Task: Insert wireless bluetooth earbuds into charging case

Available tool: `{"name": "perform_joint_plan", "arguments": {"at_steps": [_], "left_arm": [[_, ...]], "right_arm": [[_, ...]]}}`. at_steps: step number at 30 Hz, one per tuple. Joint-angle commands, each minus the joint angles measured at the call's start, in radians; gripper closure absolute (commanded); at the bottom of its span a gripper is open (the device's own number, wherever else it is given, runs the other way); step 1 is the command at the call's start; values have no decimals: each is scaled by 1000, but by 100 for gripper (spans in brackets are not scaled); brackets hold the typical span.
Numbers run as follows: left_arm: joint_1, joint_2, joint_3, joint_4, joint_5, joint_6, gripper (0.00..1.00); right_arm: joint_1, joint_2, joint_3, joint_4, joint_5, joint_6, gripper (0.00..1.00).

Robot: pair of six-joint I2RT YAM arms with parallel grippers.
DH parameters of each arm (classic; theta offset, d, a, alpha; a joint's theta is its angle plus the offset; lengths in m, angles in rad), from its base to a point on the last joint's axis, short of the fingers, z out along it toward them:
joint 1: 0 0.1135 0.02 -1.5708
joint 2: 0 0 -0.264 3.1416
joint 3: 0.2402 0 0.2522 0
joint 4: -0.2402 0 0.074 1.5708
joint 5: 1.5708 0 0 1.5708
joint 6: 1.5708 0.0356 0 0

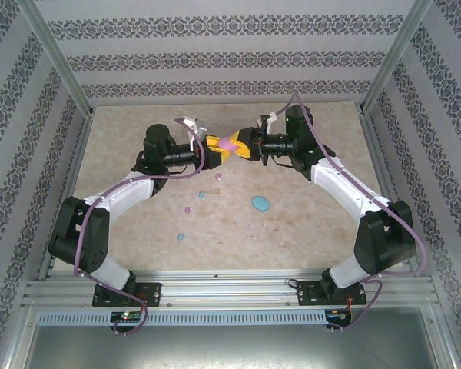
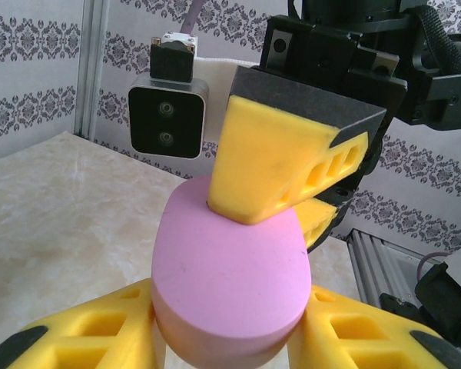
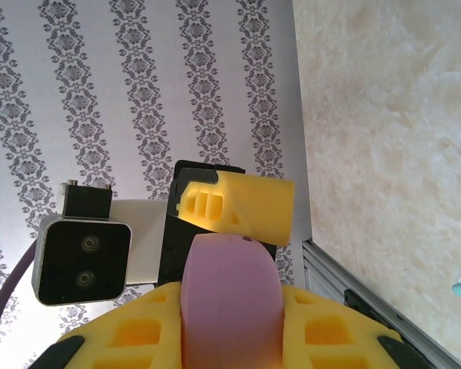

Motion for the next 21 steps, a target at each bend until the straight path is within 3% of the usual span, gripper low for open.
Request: {"name": "perform_joint_plan", "arguments": {"at_steps": [1, 18, 21], "left_arm": [[-21, 14, 37, 79, 27, -30, 59], [-50, 37, 61, 122, 0, -62, 50], [-54, 40, 67, 119, -2, -63, 52]], "right_arm": [[16, -25, 25, 46, -13, 19, 83], [21, -33, 12, 66, -19, 32, 83], [22, -34, 8, 72, -20, 35, 83]]}}
